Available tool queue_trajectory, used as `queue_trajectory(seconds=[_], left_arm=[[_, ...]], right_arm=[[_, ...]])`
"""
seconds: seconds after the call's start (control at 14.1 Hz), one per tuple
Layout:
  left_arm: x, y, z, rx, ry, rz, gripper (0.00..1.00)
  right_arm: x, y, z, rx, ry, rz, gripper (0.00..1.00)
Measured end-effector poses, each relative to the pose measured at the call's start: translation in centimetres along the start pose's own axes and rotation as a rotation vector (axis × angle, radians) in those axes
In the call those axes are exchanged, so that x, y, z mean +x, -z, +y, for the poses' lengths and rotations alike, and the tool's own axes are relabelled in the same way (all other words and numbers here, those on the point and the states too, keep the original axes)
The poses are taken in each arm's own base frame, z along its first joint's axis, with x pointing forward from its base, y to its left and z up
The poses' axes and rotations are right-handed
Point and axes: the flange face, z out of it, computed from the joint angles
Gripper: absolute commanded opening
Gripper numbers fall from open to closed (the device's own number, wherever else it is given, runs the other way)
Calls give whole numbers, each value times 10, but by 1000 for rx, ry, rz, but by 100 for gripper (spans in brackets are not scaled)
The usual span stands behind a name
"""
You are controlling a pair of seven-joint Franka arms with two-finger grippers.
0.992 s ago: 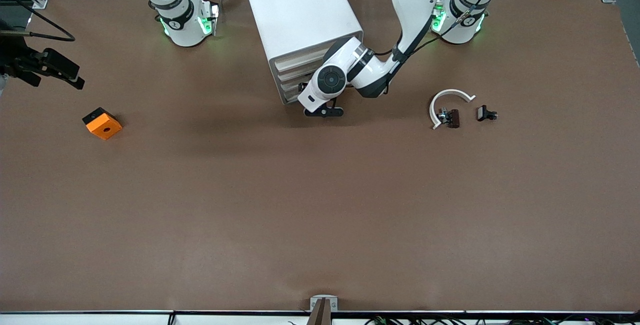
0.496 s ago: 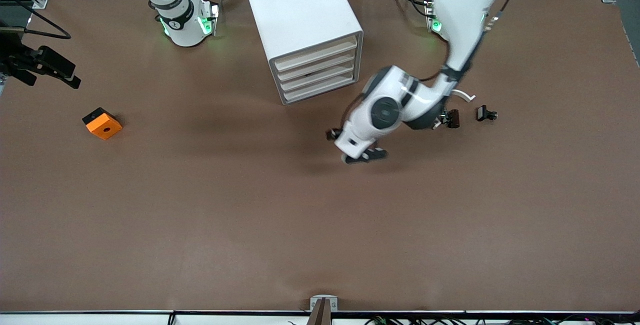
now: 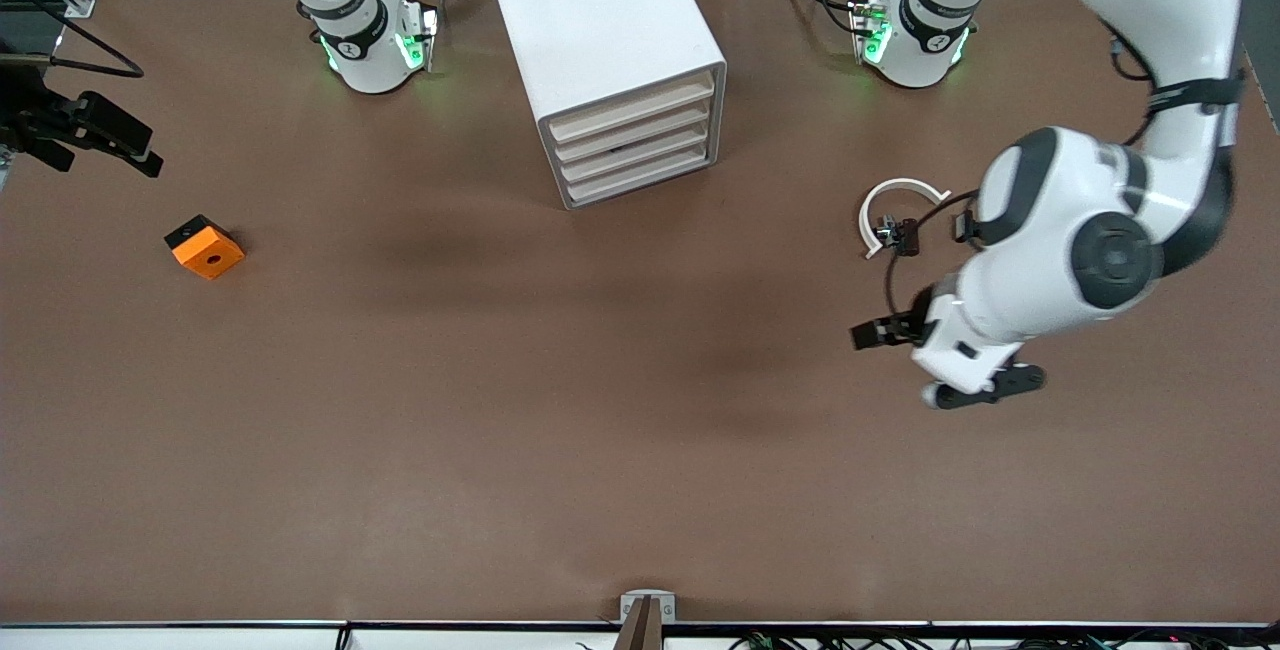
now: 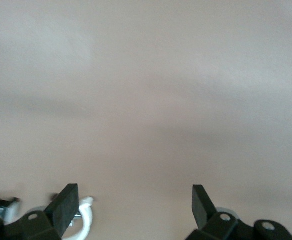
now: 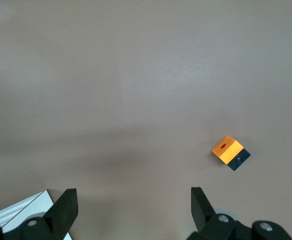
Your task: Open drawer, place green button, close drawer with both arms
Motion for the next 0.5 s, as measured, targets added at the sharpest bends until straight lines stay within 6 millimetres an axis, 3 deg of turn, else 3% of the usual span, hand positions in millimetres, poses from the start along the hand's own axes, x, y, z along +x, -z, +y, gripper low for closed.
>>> queue_trajectory(seconds=[0.28, 0.5], left_arm=[[-22, 57, -9, 89, -41, 54, 100], [-42, 88, -15, 114, -35, 51, 100]], right_arm=[[0, 0, -1, 0, 2, 0, 100], [0, 0, -1, 0, 2, 1, 100]])
